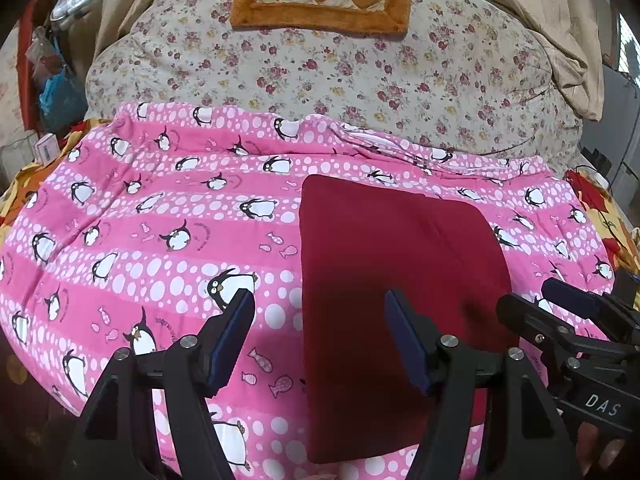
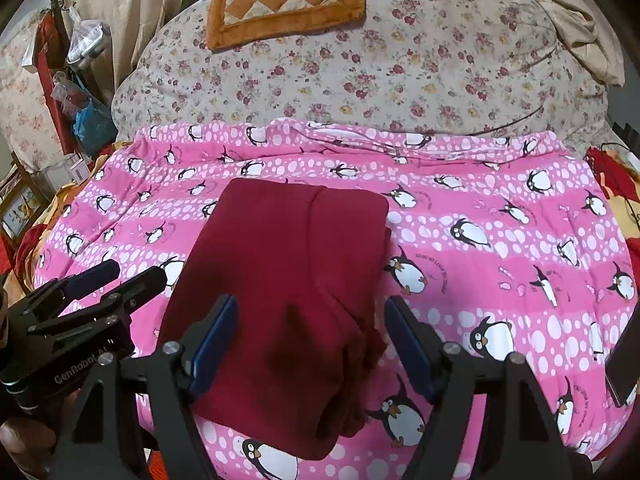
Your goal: Fold small clothes
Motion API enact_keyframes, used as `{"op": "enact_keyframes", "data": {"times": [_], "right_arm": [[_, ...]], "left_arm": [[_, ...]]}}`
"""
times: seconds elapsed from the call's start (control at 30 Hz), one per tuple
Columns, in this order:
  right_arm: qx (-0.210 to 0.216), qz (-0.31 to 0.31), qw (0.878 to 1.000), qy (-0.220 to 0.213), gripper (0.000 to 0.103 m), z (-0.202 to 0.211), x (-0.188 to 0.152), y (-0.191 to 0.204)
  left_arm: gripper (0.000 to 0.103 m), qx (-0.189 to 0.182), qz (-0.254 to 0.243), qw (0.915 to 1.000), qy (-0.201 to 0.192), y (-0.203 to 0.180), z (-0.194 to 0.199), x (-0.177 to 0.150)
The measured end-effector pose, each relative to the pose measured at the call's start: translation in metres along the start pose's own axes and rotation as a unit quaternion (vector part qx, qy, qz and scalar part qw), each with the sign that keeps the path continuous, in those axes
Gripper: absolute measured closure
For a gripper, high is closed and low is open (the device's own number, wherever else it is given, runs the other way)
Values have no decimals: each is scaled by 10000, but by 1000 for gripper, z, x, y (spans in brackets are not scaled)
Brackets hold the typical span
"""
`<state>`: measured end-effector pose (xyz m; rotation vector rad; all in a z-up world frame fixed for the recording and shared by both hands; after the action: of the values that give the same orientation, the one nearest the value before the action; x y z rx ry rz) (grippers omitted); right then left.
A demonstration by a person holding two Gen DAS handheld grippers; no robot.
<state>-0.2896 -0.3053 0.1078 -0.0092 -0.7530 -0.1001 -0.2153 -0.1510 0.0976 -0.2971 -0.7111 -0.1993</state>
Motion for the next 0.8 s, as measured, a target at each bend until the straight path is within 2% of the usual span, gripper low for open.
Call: {"op": "enact_keyframes", "data": {"times": [0.63,0.8], "right_arm": [[14,-56,9998,171,24,-14,-6,-3],[16,-58,9998,203,24,-18,-5,-4]], "left_arm": [[56,-31,16,10000,33,1,-9,0],[61,-28,-7,10000,68,-1,-13,1]]}}
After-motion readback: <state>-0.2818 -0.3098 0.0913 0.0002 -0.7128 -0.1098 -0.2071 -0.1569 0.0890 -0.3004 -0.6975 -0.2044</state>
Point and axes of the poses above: each gripper's, at about its wrist camera, not at the fingertips, and z roughly against the way its jaws point, y to its left, x to its top, the point moved 4 cm from there along -z, roughly the way its jaws point, and after that the axes turned 11 degrees about z, right-handed, at the moved point
